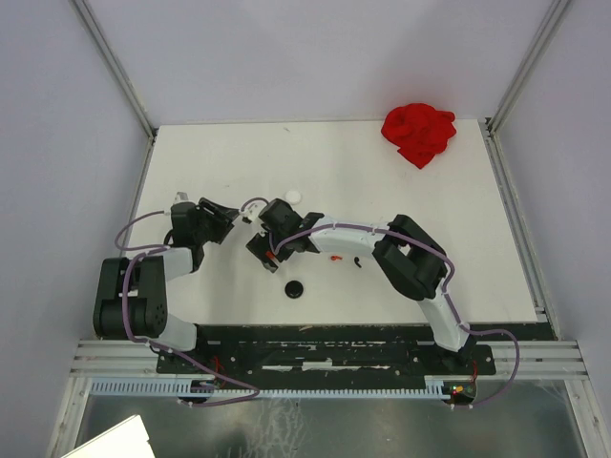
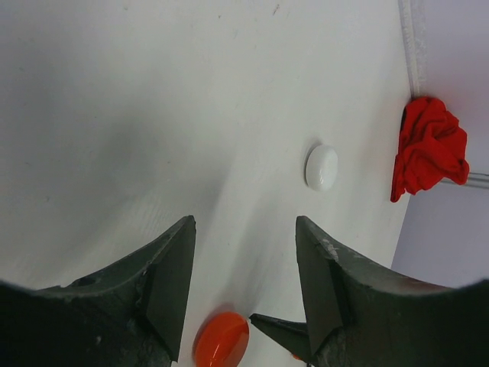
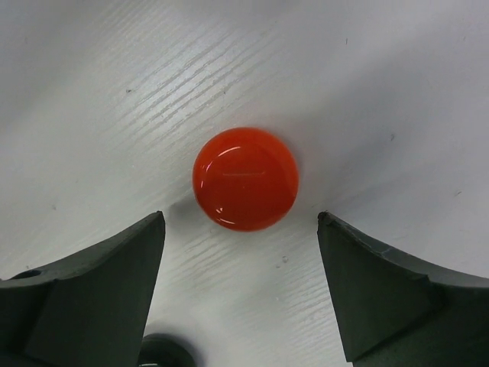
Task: Insert the wireless bluetooth earbuds into the charging case
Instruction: Pick up the charging case at the center of the board.
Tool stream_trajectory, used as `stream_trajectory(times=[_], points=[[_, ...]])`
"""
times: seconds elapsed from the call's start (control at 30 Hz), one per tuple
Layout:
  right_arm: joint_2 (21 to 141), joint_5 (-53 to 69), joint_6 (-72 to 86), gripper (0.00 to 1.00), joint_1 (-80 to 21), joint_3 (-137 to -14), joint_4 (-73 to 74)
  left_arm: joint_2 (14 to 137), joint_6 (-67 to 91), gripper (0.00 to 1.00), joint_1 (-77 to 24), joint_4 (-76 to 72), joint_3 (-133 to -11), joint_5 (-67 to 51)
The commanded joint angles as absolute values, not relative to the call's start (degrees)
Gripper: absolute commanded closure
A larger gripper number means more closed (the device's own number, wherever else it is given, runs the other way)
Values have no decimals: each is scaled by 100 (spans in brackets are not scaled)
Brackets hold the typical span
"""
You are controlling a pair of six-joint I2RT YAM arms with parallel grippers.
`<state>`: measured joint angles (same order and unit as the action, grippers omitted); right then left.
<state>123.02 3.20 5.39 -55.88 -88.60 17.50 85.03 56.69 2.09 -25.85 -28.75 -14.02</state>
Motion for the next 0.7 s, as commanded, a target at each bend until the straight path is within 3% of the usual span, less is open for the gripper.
stream_trajectory(times=[0.0,0.3,0.67], points=[[12463,157,380,12,-5658,-9241,1804,8266,5453,39,334,-2896,-2760,-1598],[12677,-20,292,20,-5725,-9455,1897,8277,5471,40,507,-2986,-2650,-1773],[12760,-256,269,44,-5746,-9433,1904,8358,5477,41,611,-3102,-2601,-1986]])
